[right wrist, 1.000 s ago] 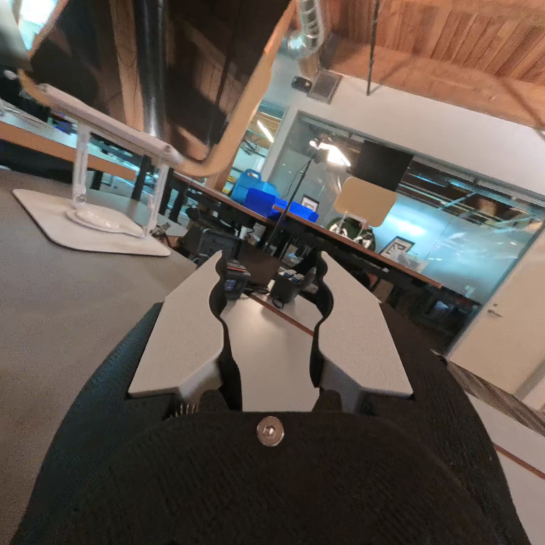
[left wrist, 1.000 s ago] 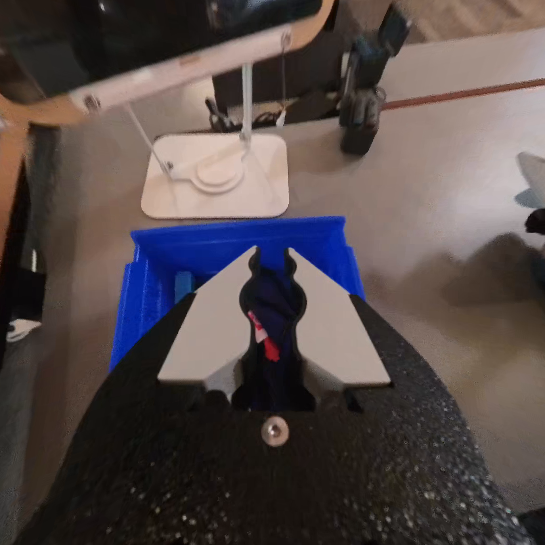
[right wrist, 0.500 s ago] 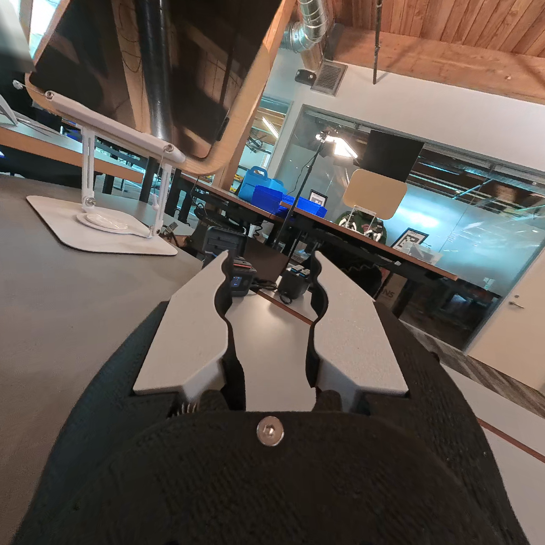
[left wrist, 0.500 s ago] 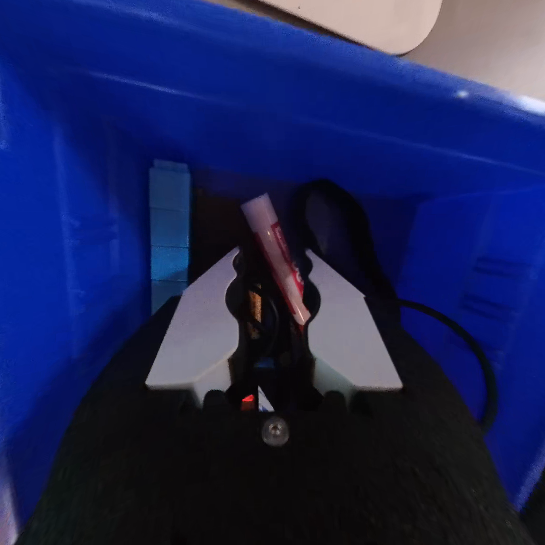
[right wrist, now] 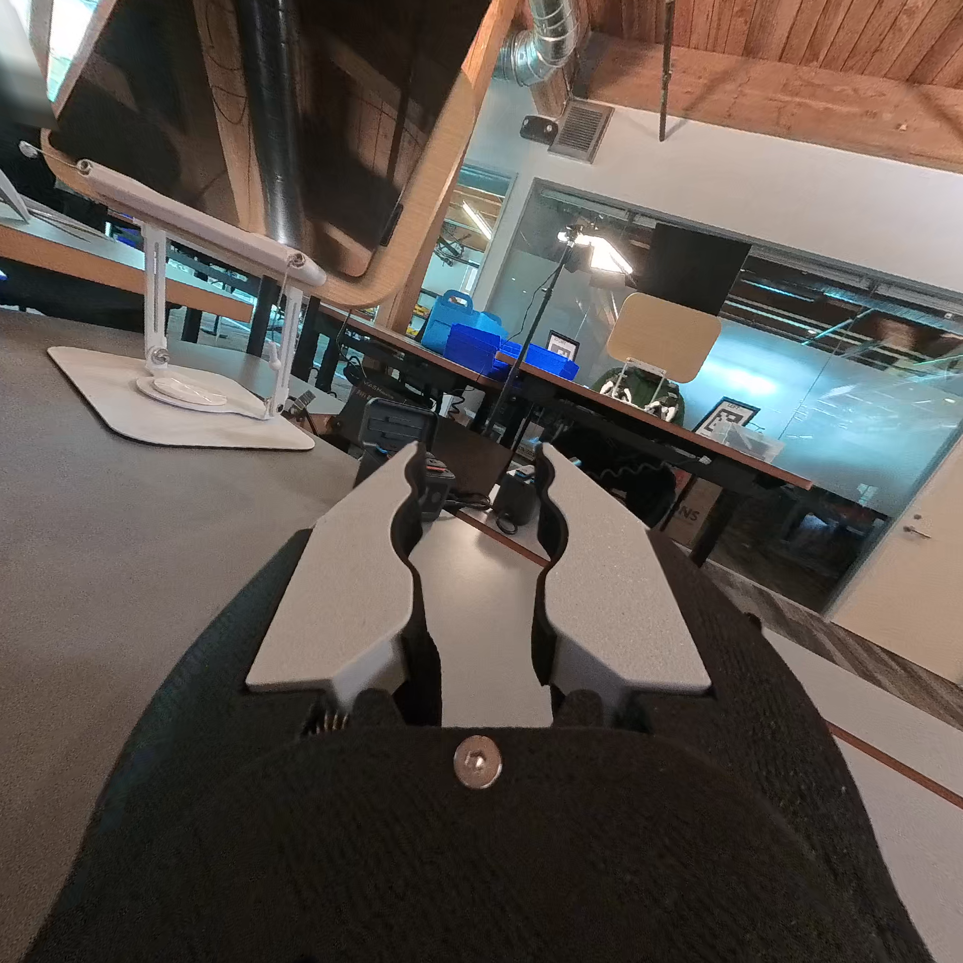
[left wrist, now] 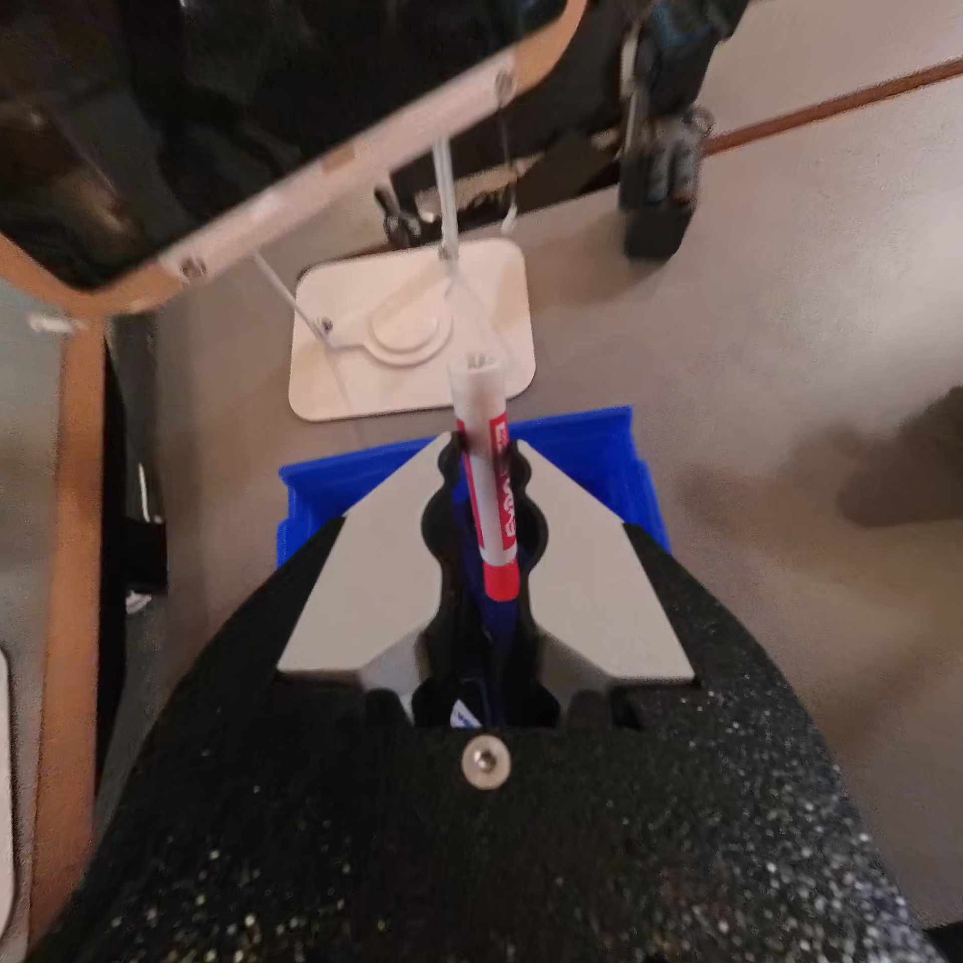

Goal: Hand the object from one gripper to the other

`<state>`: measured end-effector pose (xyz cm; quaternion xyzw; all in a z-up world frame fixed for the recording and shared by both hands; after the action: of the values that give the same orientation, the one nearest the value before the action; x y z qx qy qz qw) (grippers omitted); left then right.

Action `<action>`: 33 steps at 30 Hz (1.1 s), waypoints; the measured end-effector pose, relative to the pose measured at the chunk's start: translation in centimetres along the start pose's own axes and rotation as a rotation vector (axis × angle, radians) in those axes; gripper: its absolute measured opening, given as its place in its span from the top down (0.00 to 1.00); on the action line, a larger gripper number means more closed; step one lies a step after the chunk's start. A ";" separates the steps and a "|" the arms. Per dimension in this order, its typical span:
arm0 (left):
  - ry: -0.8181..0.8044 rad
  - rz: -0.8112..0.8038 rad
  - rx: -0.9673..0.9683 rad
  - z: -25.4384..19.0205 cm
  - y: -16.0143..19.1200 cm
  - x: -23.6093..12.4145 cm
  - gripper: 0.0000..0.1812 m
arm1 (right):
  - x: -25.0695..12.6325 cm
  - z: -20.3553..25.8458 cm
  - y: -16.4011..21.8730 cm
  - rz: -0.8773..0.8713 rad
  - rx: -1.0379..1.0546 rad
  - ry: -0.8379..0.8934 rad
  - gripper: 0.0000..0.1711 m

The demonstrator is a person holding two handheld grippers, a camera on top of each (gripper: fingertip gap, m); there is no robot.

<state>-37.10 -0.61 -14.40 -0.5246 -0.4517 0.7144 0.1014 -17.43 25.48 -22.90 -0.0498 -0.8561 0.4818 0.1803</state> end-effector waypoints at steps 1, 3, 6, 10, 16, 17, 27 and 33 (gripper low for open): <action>0.030 -0.076 0.035 -1.3 -1.6 -1.3 0.91 | 0.1 0.1 0.0 -0.005 0.008 -0.015 0.77; 0.142 -0.243 0.077 -4.4 -4.6 -3.6 0.91 | 0.2 0.6 -0.3 -0.028 0.060 -0.087 0.77; 0.315 -0.441 0.153 -10.0 -7.7 -5.6 0.91 | 0.3 2.0 -0.8 -0.041 0.194 -0.309 0.78; 0.560 -0.571 0.275 -15.8 -9.4 -5.8 0.90 | -0.4 1.3 -5.7 -0.125 0.558 -0.707 0.71; 0.930 -0.686 0.330 -21.9 -10.1 -5.2 0.91 | -1.4 -2.3 -12.9 -0.042 0.503 -0.861 0.62; 0.959 -0.691 0.350 -22.8 -10.2 -5.0 0.91 | -1.4 -3.0 -13.3 -0.020 0.425 -0.810 0.67; 0.974 -0.796 0.457 -28.7 -10.1 -4.0 0.91 | -4.1 -8.5 -12.9 0.042 0.068 -0.530 0.91; 0.769 -0.821 0.554 -28.4 -10.1 -4.3 0.57 | -4.3 -11.8 -11.8 0.051 -0.723 -0.044 0.91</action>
<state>-14.66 17.82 -5.17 -0.4821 -0.3456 0.4680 0.6551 -8.18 27.59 -8.52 -0.1213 -0.9733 0.1531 0.1204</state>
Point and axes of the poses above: each gripper's, where its closed fingertips meet, x out along the fingers, y out of its underside, z = x × y across the jaws, the point moved 5 cm from there along -x, back along the fingers, and after that the axes turned 6 degrees about -x, right-handed, at the moved point
